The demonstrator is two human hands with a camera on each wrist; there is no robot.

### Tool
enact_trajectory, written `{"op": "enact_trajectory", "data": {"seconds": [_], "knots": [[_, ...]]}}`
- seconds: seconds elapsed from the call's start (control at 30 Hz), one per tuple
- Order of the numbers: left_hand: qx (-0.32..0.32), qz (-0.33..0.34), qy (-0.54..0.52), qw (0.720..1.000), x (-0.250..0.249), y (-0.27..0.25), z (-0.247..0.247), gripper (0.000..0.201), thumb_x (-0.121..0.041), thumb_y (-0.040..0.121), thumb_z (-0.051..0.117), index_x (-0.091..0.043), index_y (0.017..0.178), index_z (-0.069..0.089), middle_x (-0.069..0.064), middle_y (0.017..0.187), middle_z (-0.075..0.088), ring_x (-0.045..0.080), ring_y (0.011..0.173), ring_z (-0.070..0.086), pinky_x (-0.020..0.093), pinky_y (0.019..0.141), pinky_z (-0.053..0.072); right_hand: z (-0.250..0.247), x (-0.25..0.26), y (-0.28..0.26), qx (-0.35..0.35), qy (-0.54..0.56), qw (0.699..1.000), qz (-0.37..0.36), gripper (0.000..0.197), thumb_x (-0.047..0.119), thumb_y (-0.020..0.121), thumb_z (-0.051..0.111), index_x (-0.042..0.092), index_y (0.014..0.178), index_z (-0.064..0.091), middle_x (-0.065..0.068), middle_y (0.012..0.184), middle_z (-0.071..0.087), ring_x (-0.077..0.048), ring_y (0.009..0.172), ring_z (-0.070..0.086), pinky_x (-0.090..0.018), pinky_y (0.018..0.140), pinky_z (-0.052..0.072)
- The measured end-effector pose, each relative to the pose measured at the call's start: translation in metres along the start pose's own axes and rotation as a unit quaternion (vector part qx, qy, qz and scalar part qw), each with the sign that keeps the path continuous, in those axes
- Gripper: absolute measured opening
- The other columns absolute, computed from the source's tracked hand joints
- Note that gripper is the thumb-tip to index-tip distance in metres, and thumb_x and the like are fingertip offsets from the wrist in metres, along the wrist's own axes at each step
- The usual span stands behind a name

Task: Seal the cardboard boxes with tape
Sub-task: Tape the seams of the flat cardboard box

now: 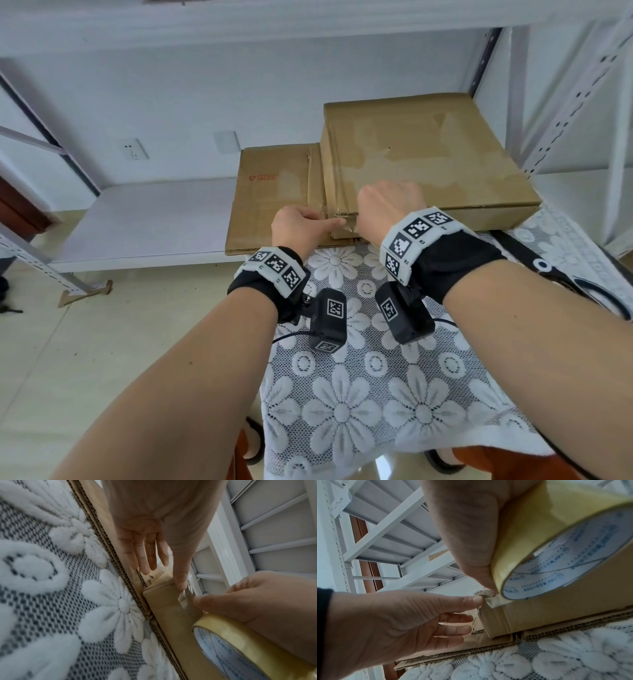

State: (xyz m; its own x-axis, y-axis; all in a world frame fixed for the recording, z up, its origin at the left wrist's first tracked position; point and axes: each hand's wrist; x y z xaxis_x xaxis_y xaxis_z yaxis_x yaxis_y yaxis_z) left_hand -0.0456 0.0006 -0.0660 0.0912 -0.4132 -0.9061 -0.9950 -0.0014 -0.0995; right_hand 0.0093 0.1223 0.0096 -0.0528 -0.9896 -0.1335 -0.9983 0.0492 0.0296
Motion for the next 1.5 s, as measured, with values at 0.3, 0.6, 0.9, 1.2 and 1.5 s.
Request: {"op": "enact_trajectory", "data": {"seconds": [0.3,0.6,0.9,1.2,1.5], "knots": [[-0.061,-0.057,-0.042,0.996,0.002,-0.011,0.007,0.074,-0.038,0.060,0.092,-0.017,0.114,0.047,-0.005,0.092,0.058,0.010,0.084,0.058,0.023,0.069,0.049,-0.002,0.000,-0.003,0.010,0.002,1.000,0.001,0.032,0.014,0.092,0.049,0.014,0.061,0.039,0.001,0.061,0.044,-0.012,0.053,0.037,-0.031,0.064,0.034],[-0.073,0.047,-0.003,0.996,0.002,-0.017,0.017,0.027,-0.022,0.073,0.085,-0.020,0.066,0.058,-0.010,0.065,0.060,0.004,0.059,0.053,0.015,0.056,0.041,-0.004,0.001,-0.006,0.015,-0.012,1.000,-0.002,0.030,0.012,0.090,0.048,0.015,0.061,0.040,0.001,0.060,0.044,-0.012,0.052,0.038,-0.028,0.060,0.031],[-0.044,0.074,-0.053,0.995,-0.002,-0.018,0.015,0.026,-0.008,0.073,0.084,-0.013,0.096,0.073,-0.006,0.083,0.072,0.004,0.078,0.068,0.016,0.081,0.055,-0.002,0.000,-0.004,0.008,-0.012,1.000,-0.008,0.031,0.014,0.091,0.049,0.015,0.062,0.039,0.002,0.060,0.044,-0.012,0.052,0.037,-0.030,0.064,0.034],[-0.033,0.152,0.027,0.987,-0.004,-0.015,0.019,0.043,-0.003,0.078,0.076,-0.015,0.118,0.069,0.001,0.118,0.067,0.012,0.090,0.066,0.033,0.091,0.055,-0.001,-0.001,-0.005,0.004,-0.033,0.999,-0.018,0.033,0.014,0.091,0.048,0.015,0.061,0.036,0.002,0.059,0.042,-0.014,0.053,0.037,-0.030,0.065,0.035],[0.051,0.242,0.180,0.952,-0.013,-0.003,0.012,0.052,-0.012,0.078,0.078,-0.020,0.128,0.064,-0.005,0.138,0.058,0.021,0.110,0.061,0.039,0.099,0.049,0.006,-0.013,-0.005,0.044,0.012,0.999,-0.003,0.036,0.030,0.092,0.052,0.014,0.064,0.037,0.000,0.067,0.037,-0.024,0.095,0.045,-0.033,0.072,0.033]]}}
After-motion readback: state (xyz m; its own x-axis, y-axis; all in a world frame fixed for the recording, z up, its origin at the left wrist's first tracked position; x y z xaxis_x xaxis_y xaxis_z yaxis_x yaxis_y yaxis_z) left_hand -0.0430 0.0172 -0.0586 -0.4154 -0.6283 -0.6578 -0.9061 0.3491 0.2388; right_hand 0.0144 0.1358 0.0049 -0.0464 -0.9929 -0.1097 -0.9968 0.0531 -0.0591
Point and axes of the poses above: each hand's wrist, its own y-axis towards the middle knuckle, its own z-axis out of the palm, x = y × z
